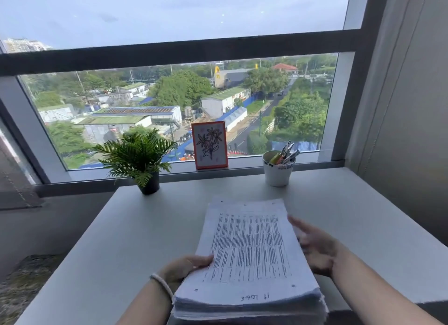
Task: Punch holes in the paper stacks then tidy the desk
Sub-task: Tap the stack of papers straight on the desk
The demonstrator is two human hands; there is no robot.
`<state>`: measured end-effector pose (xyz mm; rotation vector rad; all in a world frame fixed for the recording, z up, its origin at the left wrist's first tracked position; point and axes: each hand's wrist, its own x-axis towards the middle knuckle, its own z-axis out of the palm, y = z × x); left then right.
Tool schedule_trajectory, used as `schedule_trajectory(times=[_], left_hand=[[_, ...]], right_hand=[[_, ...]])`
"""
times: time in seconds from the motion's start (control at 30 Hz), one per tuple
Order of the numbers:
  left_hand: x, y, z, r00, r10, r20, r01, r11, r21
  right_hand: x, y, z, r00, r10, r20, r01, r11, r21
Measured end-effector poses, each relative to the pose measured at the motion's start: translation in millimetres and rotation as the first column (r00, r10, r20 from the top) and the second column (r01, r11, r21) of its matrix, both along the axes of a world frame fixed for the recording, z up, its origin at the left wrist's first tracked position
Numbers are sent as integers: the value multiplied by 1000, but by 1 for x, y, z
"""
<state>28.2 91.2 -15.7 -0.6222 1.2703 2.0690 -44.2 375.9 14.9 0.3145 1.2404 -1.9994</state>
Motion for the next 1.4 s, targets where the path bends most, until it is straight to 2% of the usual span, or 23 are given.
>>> schedule_trajectory(times=[0.07, 0.13, 0.27, 0.33, 0.4, 0.47, 0.53, 0.6, 0.67, 0.77, 0.83, 0.93, 1.03, 1.2, 1.4], left_hand=[[-3, 0, 0, 998, 42, 48, -44, 998, 52], [-4, 1, -3, 992, 99, 78, -104, 993, 57], [-4, 5, -2, 999, 10, 51, -3, 990, -142], [-5, 10, 9, 996, 56, -63, -70, 963, -260], [-7, 14, 27, 946, 168, -275, -251, 920, -301], [-8, 16, 49, 852, 203, -483, -367, 889, -273], [-10, 17, 70, 747, 164, -644, -434, 855, -286], [-13, 18, 81, 668, 119, -735, -493, 810, -317], [-12, 18, 83, 616, 90, -783, -527, 786, -324], [-6, 22, 68, 611, 56, -790, -568, 726, -387], [-4, 24, 54, 627, 92, -773, -601, 689, -406], [-8, 22, 43, 661, 225, -716, -613, 713, -341], [-9, 22, 35, 704, 273, -656, -613, 699, -367], [-14, 24, 36, 701, 127, -702, -627, 578, -522], [-12, 21, 25, 720, 166, -674, -622, 585, -520]], right_hand=[[17, -6, -13, 987, 157, 22, -157, 988, 4], [27, -10, -24, 972, 234, 33, -236, 969, 79], [21, -16, -25, 961, 273, 42, -273, 913, 305], [16, -22, -16, 966, 252, -62, -203, 883, 423], [13, -24, 2, 945, 195, -262, -61, 894, 444], [11, -25, 21, 894, 111, -433, 54, 935, 351], [8, -31, 35, 814, 20, -581, 157, 955, 252], [5, -42, 41, 723, -55, -689, 276, 937, 214], [2, -51, 37, 671, -103, -734, 352, 916, 193], [5, -56, 12, 686, -83, -723, 362, 900, 240], [6, -59, -5, 709, -35, -705, 341, 891, 299], [2, -61, -12, 721, -31, -692, 320, 901, 292], [0, -60, -14, 726, -1, -687, 329, 878, 347], [-1, -61, -14, 709, 34, -705, 380, 823, 421], [3, -64, -15, 705, 81, -704, 328, 844, 425]])
